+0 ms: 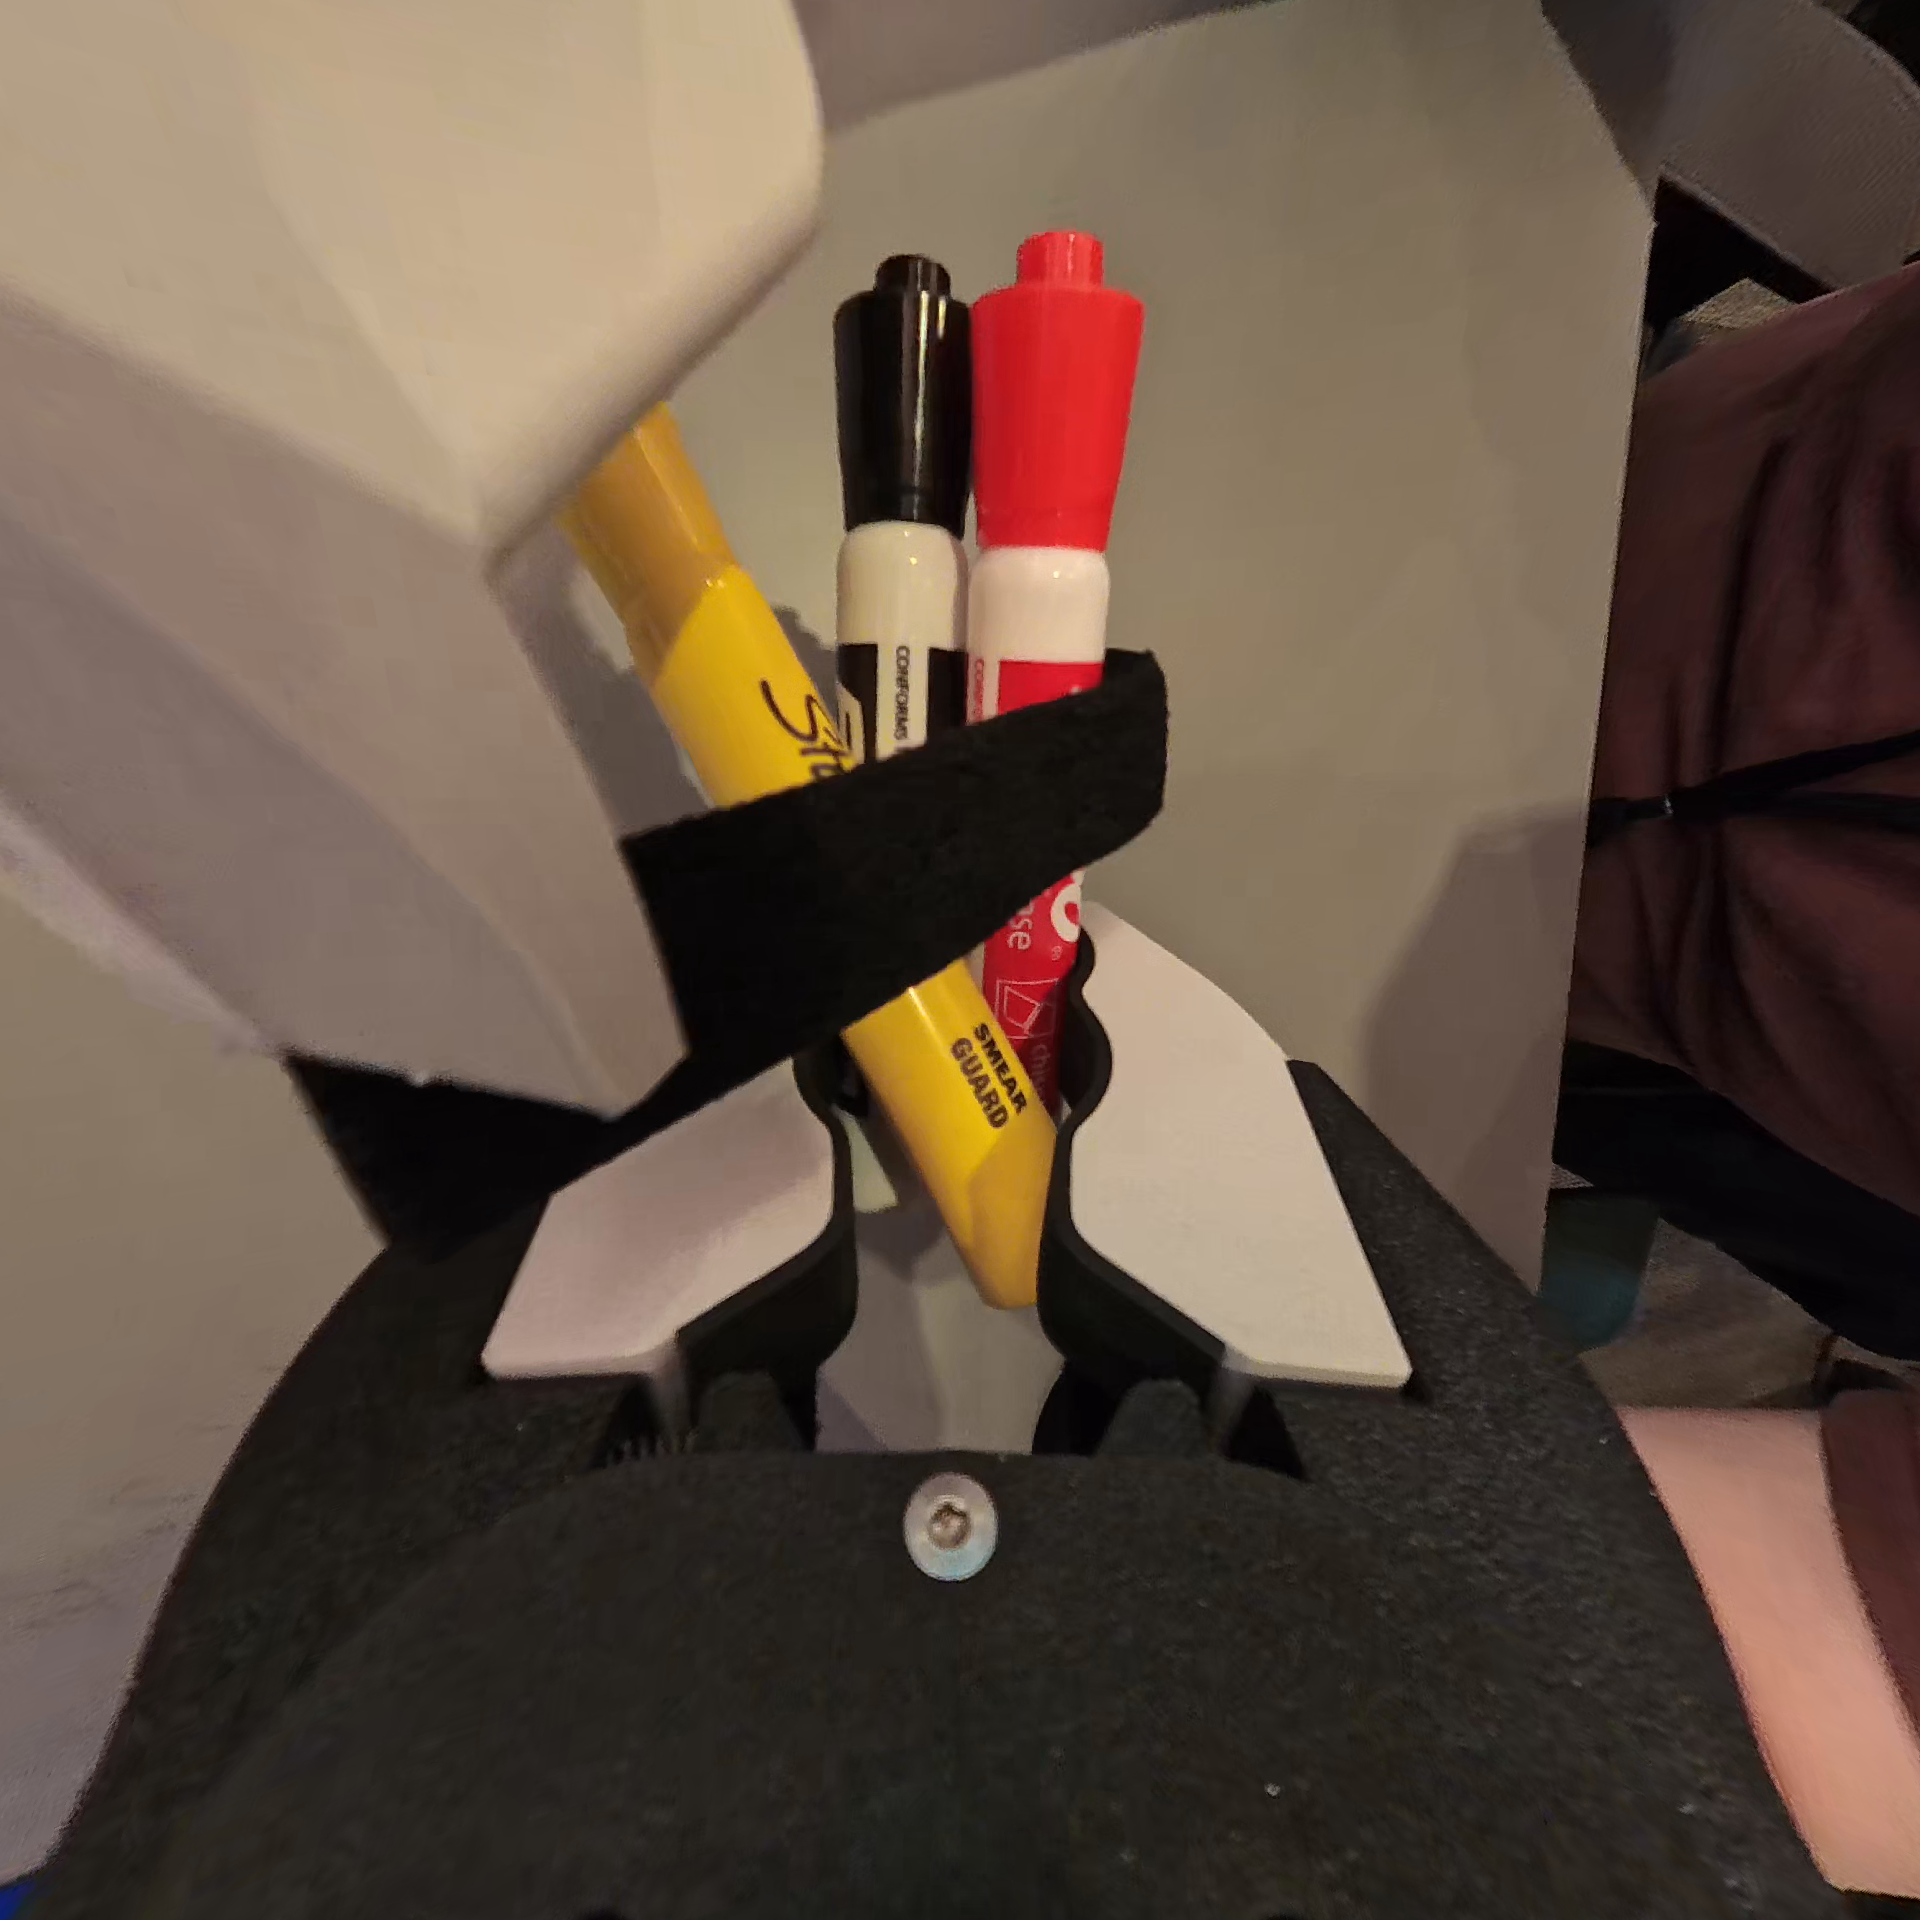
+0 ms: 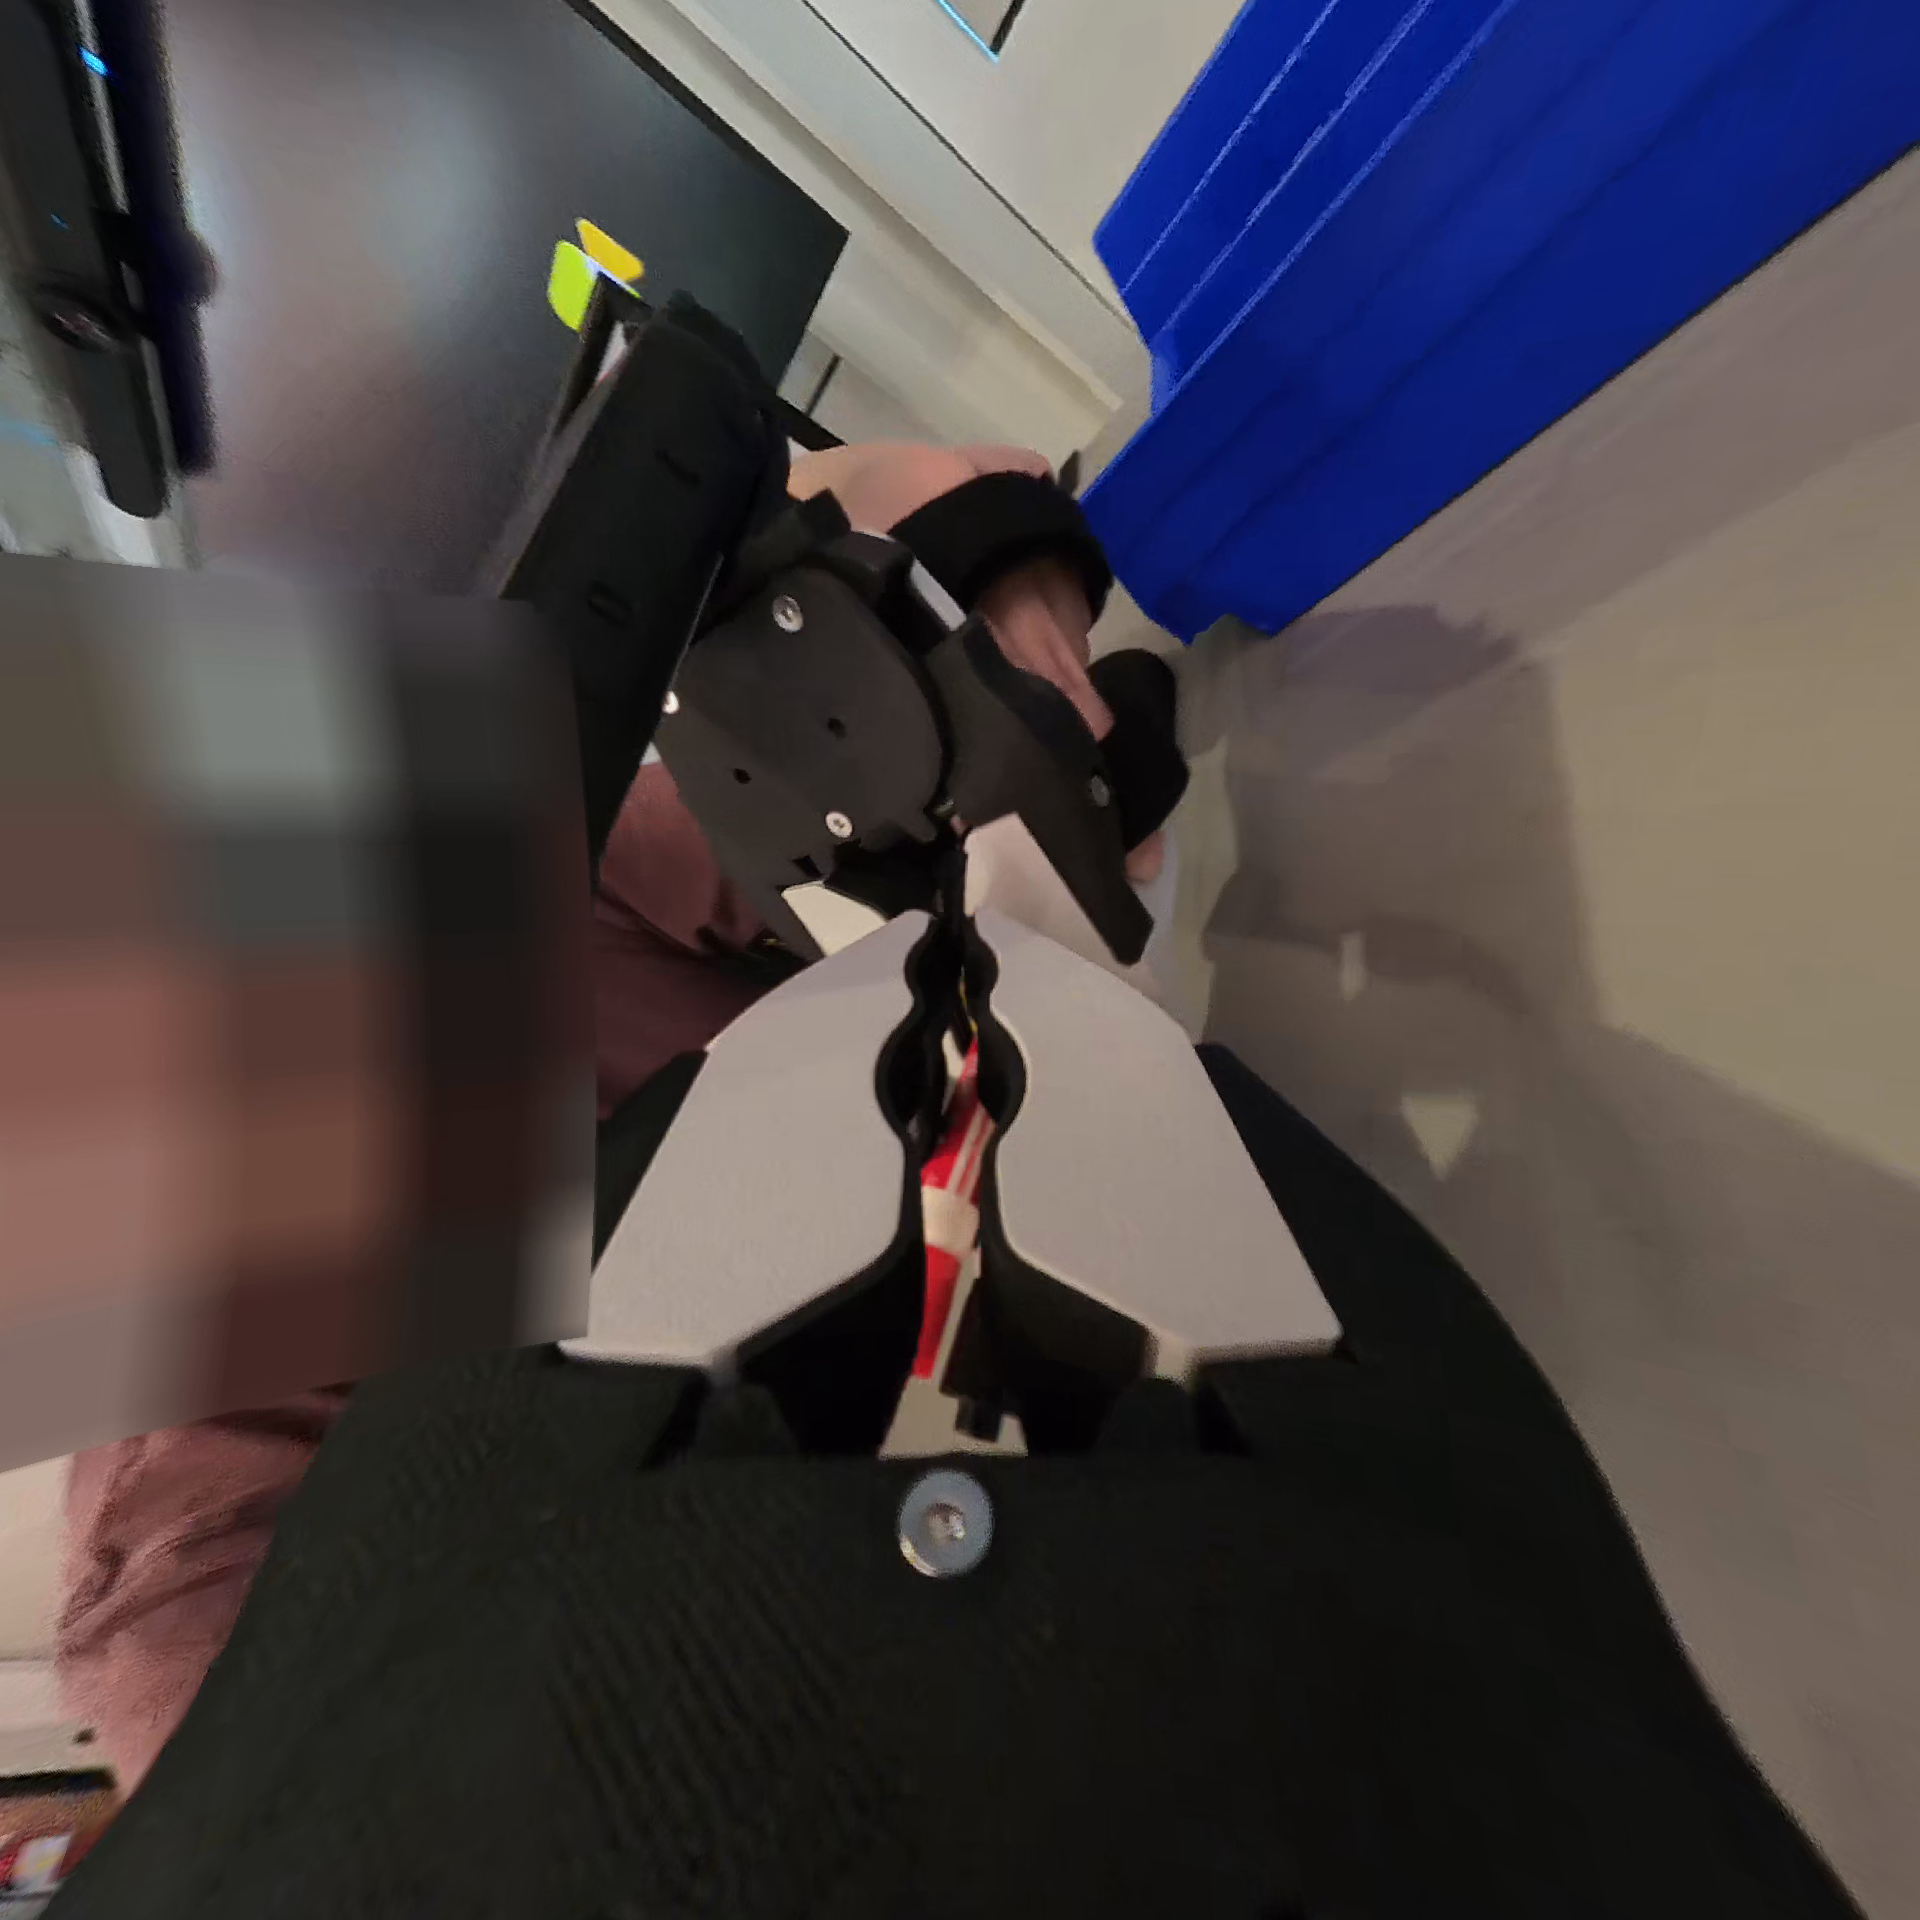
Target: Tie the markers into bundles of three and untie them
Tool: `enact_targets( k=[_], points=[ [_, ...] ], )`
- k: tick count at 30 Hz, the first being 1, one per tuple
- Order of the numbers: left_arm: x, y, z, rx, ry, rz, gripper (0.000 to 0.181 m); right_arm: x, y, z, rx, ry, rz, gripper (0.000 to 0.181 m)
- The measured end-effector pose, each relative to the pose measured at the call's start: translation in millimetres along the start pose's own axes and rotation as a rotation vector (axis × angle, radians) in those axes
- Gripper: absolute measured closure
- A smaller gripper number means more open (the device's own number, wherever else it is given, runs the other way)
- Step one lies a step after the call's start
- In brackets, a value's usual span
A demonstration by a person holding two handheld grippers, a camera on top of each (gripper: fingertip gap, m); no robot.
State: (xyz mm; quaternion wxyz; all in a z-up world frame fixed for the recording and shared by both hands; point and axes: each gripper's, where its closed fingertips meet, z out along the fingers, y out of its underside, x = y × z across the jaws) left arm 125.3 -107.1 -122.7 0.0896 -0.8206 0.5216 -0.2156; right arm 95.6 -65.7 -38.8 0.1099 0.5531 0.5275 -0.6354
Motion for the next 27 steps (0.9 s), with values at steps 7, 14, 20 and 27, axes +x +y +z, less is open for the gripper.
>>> enact_targets(
  k=[7,14,20,27],
  points=[
    [12.1,-9.5,-4.3,0.058,0.068,0.008,0.144,8.5,-0.3,4.9,0.024,0.029,0.029,0.175],
    [15.1,-12.3,-10.8,0.109,0.124,-0.023,0.144,20.8,6.0,3.5,0.038,0.029,0.108,0.163],
    [17.9,-13.3,-13.4,0.123,0.143,-0.025,0.143,21.0,6.3,-2.5,0.046,0.048,0.105,0.157],
    [20.5,-12.3,-13.3,0.118,0.155,-0.023,0.143,20.8,7.2,-12.2,0.023,0.112,0.05,0.147]
  ],
)
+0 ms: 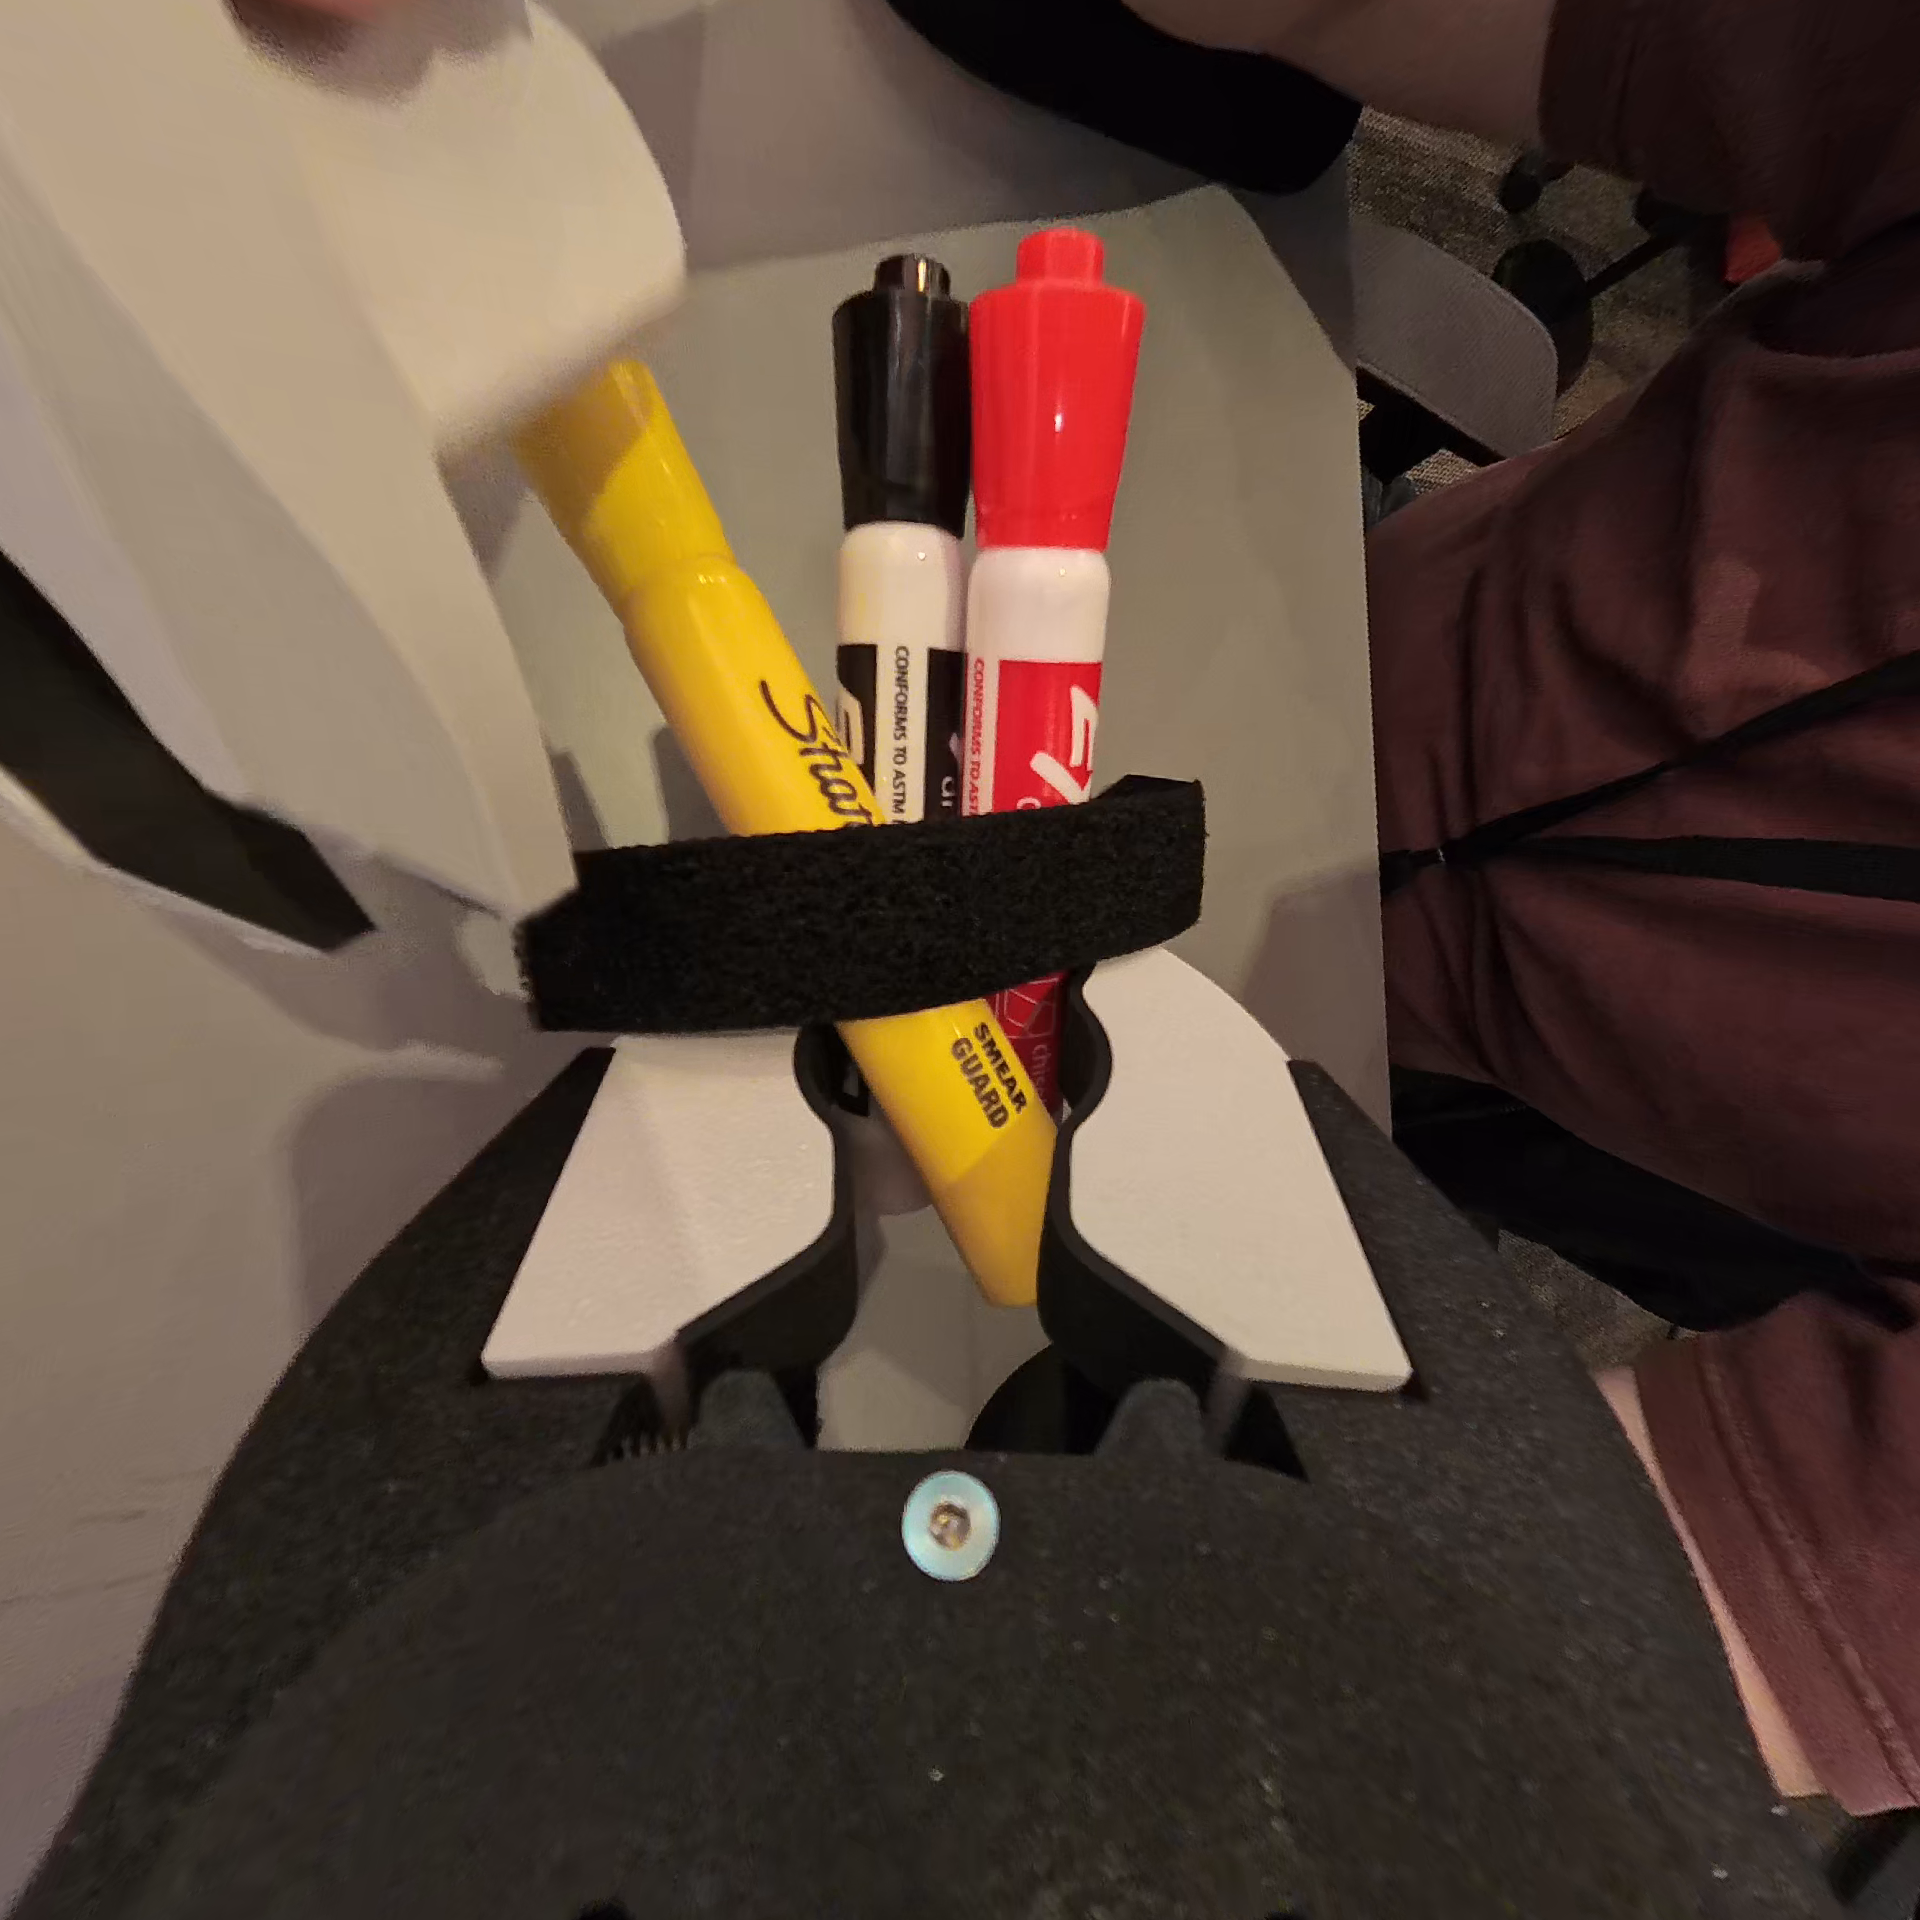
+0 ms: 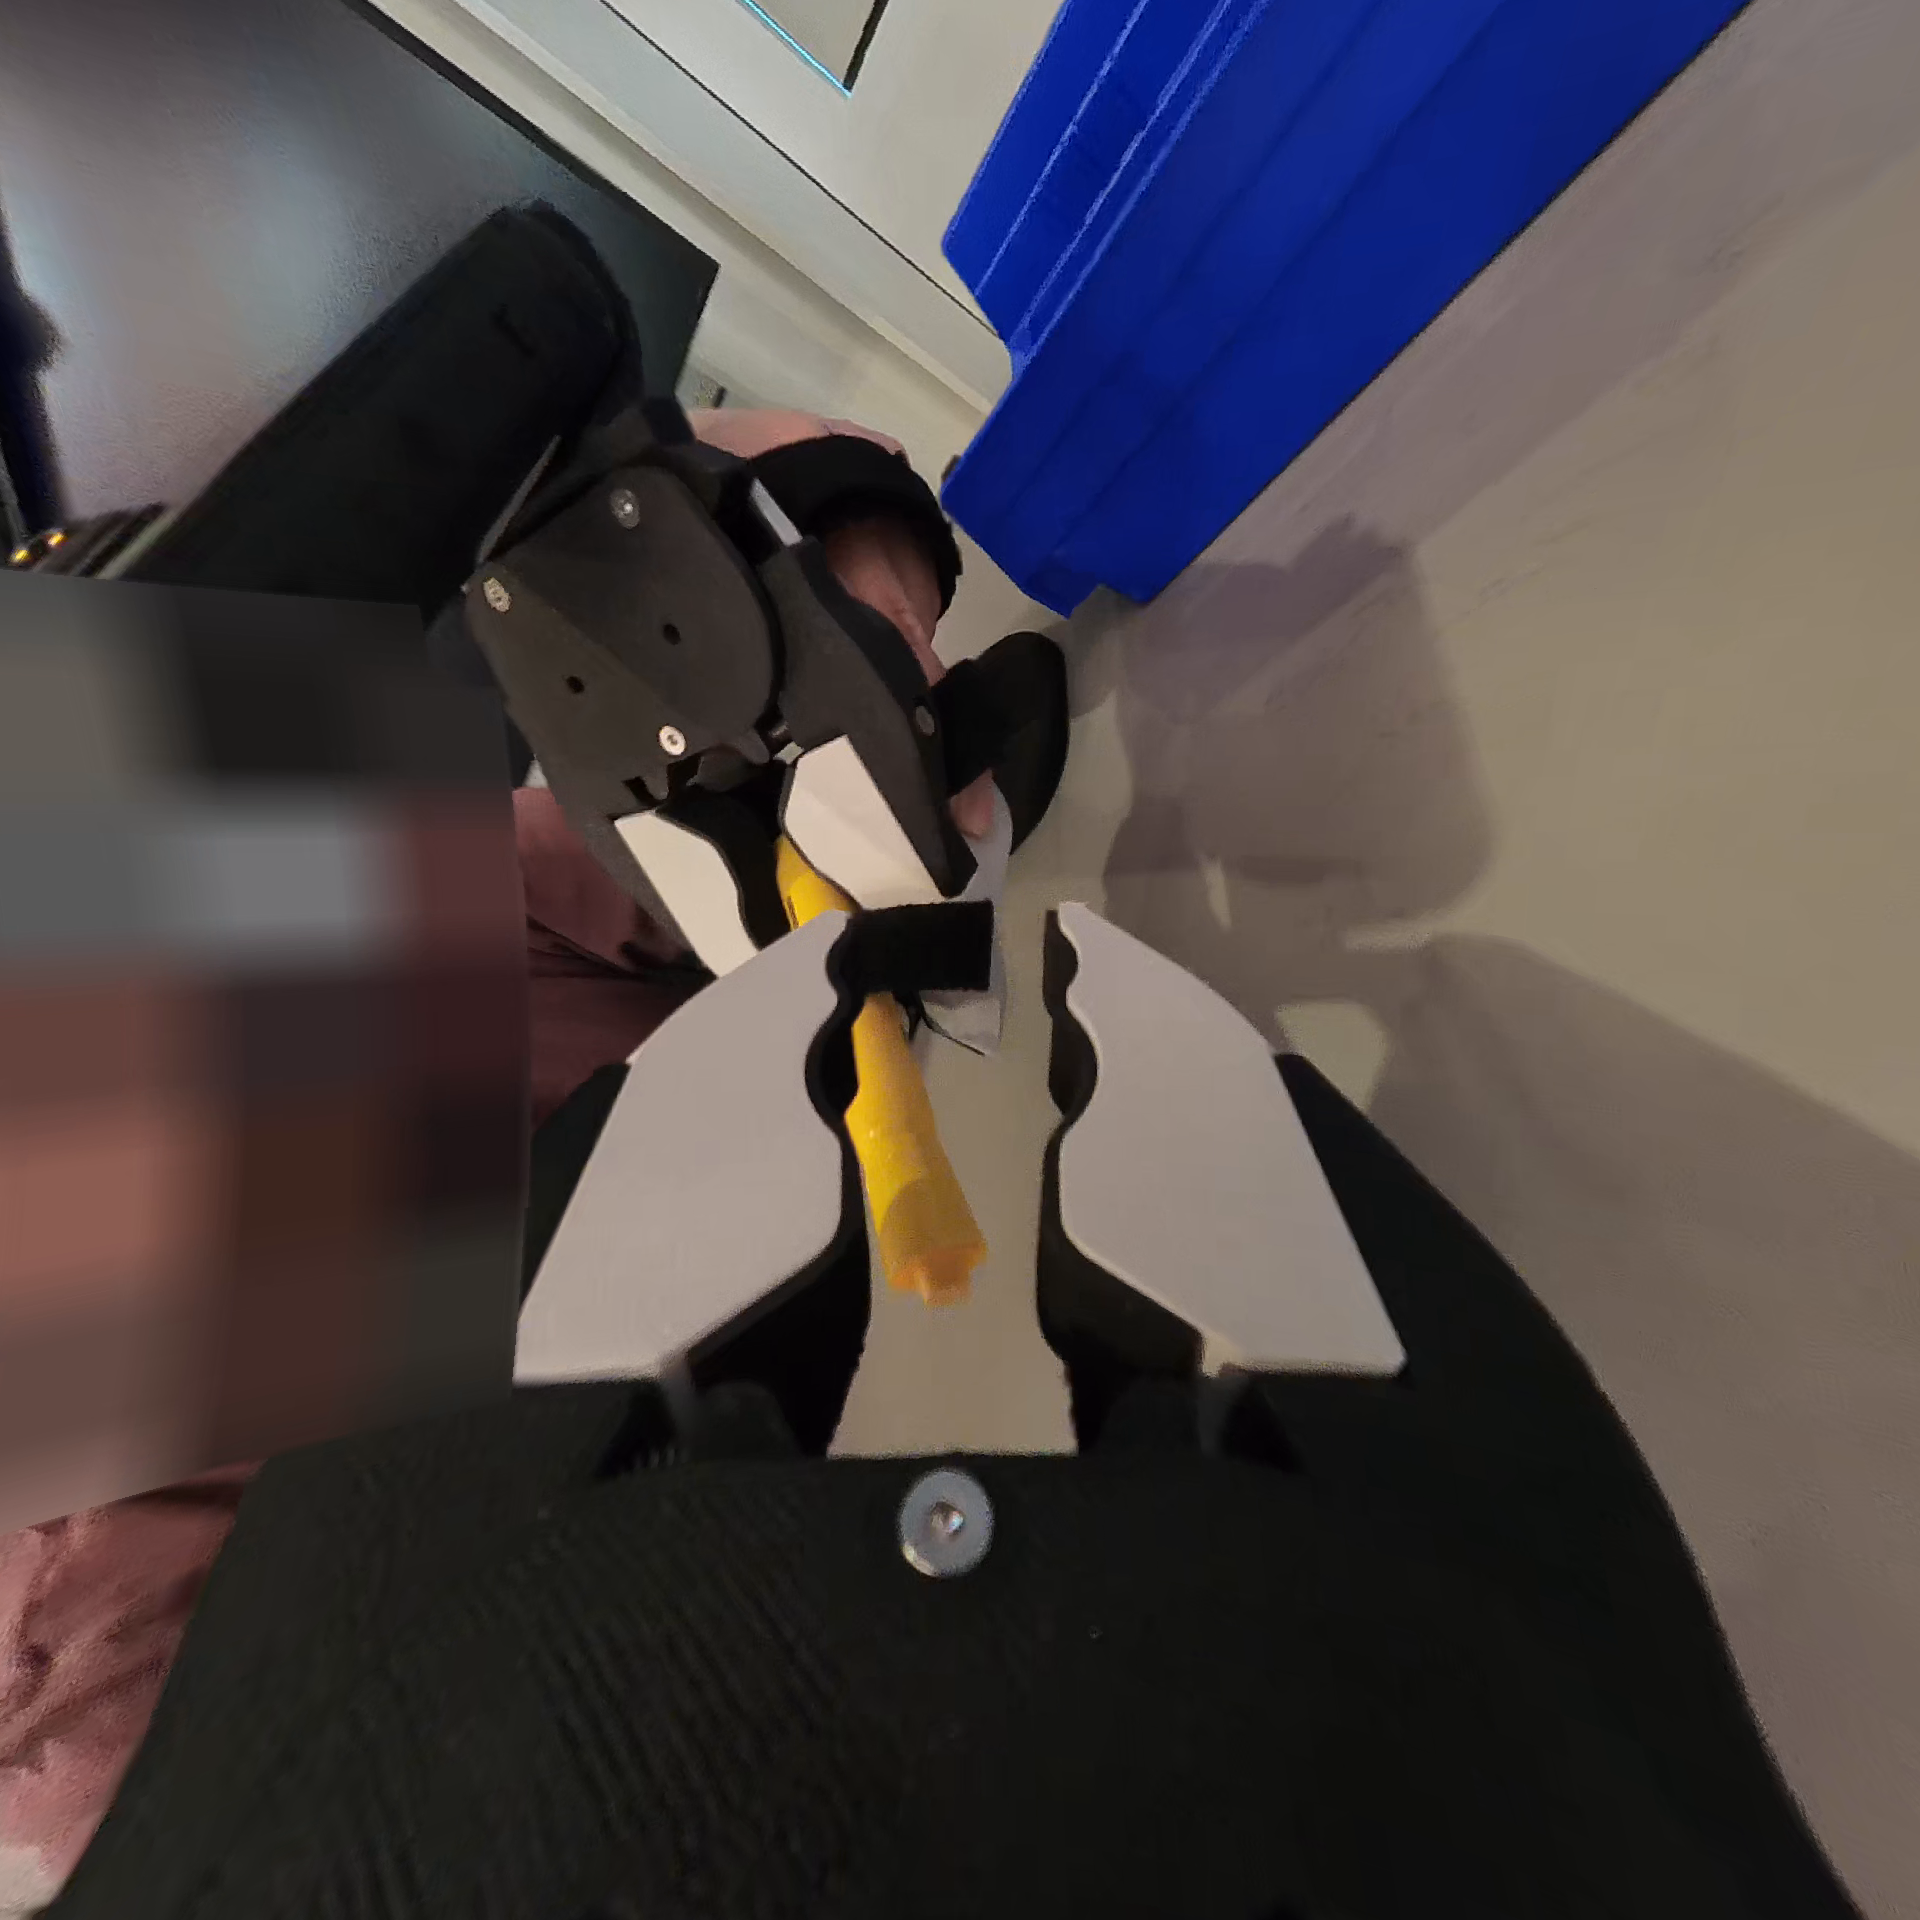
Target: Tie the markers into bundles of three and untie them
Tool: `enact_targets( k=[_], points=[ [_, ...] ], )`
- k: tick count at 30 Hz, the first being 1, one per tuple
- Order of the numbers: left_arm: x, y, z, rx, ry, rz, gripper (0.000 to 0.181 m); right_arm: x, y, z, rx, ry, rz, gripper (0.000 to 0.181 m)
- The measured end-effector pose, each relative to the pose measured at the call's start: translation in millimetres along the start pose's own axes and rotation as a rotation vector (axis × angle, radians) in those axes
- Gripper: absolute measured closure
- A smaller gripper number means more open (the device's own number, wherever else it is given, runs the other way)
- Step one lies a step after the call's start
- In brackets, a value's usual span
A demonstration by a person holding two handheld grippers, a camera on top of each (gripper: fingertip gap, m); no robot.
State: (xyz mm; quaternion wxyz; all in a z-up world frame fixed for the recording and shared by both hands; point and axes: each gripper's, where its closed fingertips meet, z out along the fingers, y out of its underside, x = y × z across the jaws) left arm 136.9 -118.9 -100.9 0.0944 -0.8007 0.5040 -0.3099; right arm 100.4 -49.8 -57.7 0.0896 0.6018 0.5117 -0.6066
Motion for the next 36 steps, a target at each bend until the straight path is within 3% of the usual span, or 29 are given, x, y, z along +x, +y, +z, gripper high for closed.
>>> enact_targets(
  k=[3,7,10,12,17,21,24,27,33,36],
  points=[
    [-2.3,2.9,-1.1,-0.008,-0.01,-0.009,0.143,-9.0,-3.5,-11.7,-0.004,0.062,-0.231,0.143],
    [-8.8,7.9,-5.0,-0.011,-0.03,-0.042,0.143,-44.5,1.1,-15.7,0.063,0.119,-0.8,0.134],
    [-14.7,12.3,-8.6,-0.014,-0.054,-0.065,0.143,-46.8,7.6,-7.3,0.079,0.253,-0.981,0.12],
    [-16.0,13.7,-9.9,-0.013,-0.058,-0.073,0.143,-48.7,16.5,5.6,0.011,0.261,-0.986,0.105],
    [-17.6,16.9,-7.5,-0.045,-0.083,-0.07,0.143,-36.4,28.9,21.5,-0.211,0.415,-1.046,0.104],
    [-23.2,18.4,-2.7,-0.094,-0.144,-0.071,0.143,-44.9,35.4,31.2,-0.259,0.395,-0.965,0.105],
    [-19.8,15.5,0.1,-0.089,-0.13,-0.055,0.143,-29.4,40.5,26.2,-0.345,0.485,-0.957,0.105],
    [-18.1,14.3,-1.2,-0.084,-0.135,-0.036,0.143,-30.8,40.5,17.0,-0.314,0.463,-0.993,0.105],
    [-14.6,6.7,-6.5,-0.051,-0.157,0.007,0.143,-33.8,23.2,-37.8,-0.055,0.325,-0.777,0.106],
    [-11.0,5.8,-7.2,-0.045,-0.145,0.011,0.143,-27.1,24.7,-53.6,0.003,0.217,-0.62,0.132]
  ],
)
